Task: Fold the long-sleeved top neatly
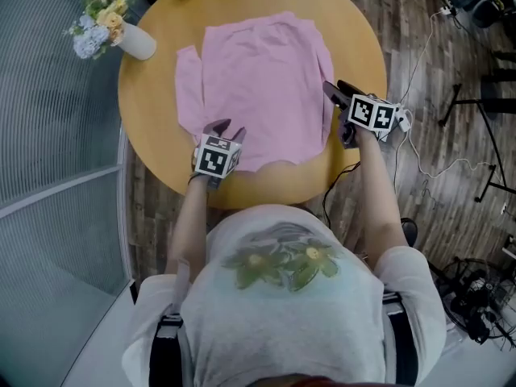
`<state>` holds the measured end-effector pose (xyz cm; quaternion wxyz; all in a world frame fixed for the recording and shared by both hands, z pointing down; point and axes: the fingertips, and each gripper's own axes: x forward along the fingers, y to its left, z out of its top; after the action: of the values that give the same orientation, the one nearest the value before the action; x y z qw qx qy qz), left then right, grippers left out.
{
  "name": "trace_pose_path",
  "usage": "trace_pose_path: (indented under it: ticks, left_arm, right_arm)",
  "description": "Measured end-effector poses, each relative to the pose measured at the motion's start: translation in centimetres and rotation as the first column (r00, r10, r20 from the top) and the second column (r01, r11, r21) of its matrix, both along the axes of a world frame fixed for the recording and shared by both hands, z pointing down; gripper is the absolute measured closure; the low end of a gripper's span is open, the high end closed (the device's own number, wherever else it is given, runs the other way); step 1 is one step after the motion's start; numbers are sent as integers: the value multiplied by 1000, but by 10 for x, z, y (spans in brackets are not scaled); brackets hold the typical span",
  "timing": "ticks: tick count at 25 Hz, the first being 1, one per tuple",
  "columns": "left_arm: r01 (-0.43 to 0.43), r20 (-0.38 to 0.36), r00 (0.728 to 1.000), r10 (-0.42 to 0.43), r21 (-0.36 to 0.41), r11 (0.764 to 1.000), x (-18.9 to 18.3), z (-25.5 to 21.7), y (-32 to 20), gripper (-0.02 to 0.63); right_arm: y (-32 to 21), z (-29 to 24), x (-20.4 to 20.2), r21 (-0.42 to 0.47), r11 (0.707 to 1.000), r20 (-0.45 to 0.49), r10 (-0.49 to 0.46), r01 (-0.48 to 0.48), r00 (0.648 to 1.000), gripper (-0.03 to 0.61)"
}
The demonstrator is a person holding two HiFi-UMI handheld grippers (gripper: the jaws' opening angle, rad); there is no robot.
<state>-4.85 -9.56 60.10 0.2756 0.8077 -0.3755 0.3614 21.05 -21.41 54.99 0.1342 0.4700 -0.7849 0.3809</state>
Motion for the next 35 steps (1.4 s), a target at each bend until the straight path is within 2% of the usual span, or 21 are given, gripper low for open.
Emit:
trace_pose_path:
  ticks: [4, 8, 12, 16, 20, 22, 24, 27, 31, 33, 35]
  left_arm:
    - [-11, 7, 1000, 12, -49, 999, 6, 17, -12, 454]
    - [2, 10, 1000, -1, -92, 996, 1, 33, -24, 454]
    - [-3, 2, 1000, 3, -106, 994, -3, 36, -37, 454]
    - [2, 1, 1000, -2, -104, 995, -10, 38, -47, 454]
    - [15, -9, 1000, -16, -107, 994, -13, 38, -52, 456]
    - [21, -11, 1000, -22, -107, 994, -15, 39, -54, 454]
    - [28, -9, 1000, -29, -102, 994, -18, 40, -56, 454]
    - [36, -9, 999, -37, -96, 995, -21, 40, -56, 456]
    - [27, -9, 1000, -28, -87, 996, -19, 39, -55, 456]
    - [21, 2, 1000, -21, -88, 996, -21, 40, -52, 456]
    - [23, 9, 1000, -23, -89, 996, -22, 40, -49, 456]
  right_arm:
    - [-49, 5, 5, -8, 1000, -34, -4, 3, 999, 348]
    - [-105, 17, 13, -14, 1000, -112, -10, 9, 994, 348]
    - [-158, 35, 10, -37, 999, -182, -34, 27, 983, 348]
    - [-191, 65, 2, -96, 995, -235, -52, 30, 971, 348]
    - [-195, 91, -5, -171, 985, -244, -75, 33, 967, 364]
    - [-193, 91, -5, -167, 986, -254, -70, 27, 965, 502]
    - [-192, 85, -3, -147, 989, -245, -56, 20, 968, 542]
    - [-188, 67, 4, -104, 995, -199, -21, 0, 980, 552]
    - [-178, 39, 35, -43, 996, -153, 64, -72, 986, 555]
    - [-172, 36, 42, -27, 998, -191, 54, -60, 980, 554]
    - [-170, 39, 37, -34, 999, -249, -1, -8, 969, 546]
